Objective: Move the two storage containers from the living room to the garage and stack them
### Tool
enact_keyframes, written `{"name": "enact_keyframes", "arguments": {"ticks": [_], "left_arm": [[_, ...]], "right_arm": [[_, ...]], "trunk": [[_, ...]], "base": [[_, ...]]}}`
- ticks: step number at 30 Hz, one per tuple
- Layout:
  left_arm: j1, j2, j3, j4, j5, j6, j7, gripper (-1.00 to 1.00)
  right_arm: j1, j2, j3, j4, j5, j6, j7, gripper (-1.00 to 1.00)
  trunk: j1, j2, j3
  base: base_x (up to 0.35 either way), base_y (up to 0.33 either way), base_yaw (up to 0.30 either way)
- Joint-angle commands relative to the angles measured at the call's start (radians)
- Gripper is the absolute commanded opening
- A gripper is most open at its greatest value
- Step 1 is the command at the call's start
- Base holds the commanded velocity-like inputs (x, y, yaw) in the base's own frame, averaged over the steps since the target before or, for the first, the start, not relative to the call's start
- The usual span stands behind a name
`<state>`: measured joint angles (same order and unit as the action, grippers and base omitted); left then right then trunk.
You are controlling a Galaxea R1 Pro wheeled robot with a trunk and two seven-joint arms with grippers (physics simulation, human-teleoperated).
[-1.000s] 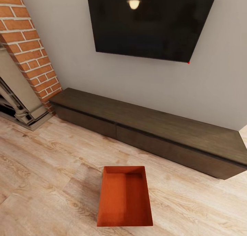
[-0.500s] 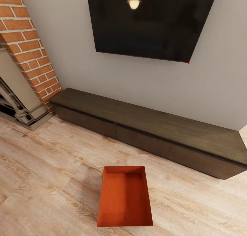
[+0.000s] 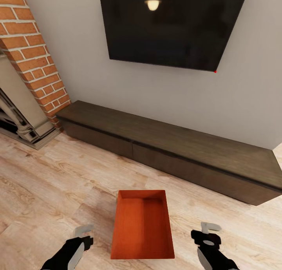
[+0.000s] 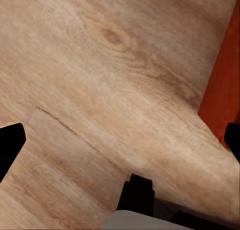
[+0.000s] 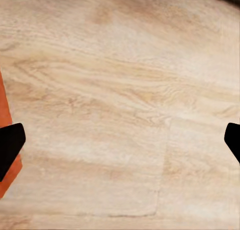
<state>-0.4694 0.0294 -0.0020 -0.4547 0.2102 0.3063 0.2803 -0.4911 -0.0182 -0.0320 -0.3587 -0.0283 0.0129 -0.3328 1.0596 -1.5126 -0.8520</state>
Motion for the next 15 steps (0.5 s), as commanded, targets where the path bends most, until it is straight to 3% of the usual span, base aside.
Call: {"name": "enact_keyframes", "arguments": {"ticks": [1,2,5,6,10,15], "left_arm": [[-0.008,-0.012,-0.001,-0.001,0.005,0.003,0.005,1.00],[-0.022,-0.038,-0.004,0.000,-0.002,0.001,0.005,1.00],[-0.054,-0.079,-0.008,0.002,-0.023,-0.001,0.006,1.00],[-0.079,-0.105,-0.010,0.005,-0.062,-0.003,0.006,1.00],[-0.094,-0.120,-0.011,-0.004,-0.090,-0.011,0.007,1.00],[-0.098,-0.132,-0.010,0.001,-0.100,-0.087,0.007,1.00]], "right_arm": [[-0.002,0.008,0.000,0.003,-0.002,-0.008,0.004,1.00],[-0.005,0.021,0.002,0.013,0.001,-0.022,0.021,1.00],[-0.008,0.039,0.019,0.032,0.011,-0.038,0.070,1.00],[-0.010,0.051,0.043,0.043,0.018,-0.057,0.117,1.00],[-0.010,0.062,0.062,0.049,0.023,-0.121,0.149,1.00],[-0.010,0.065,0.064,0.050,0.022,-0.158,0.156,1.00]], "trunk": [[0.000,0.000,-0.001],[0.000,0.000,-0.001],[0.000,0.000,-0.001],[0.000,0.000,-0.001],[0.000,0.000,-0.001],[0.000,0.000,-0.001]], "base": [[0.000,0.000,0.000],[0.000,0.000,0.000],[0.000,0.000,0.000],[0.000,0.000,0.000],[0.000,0.000,0.000],[0.000,0.000,0.000]]}}
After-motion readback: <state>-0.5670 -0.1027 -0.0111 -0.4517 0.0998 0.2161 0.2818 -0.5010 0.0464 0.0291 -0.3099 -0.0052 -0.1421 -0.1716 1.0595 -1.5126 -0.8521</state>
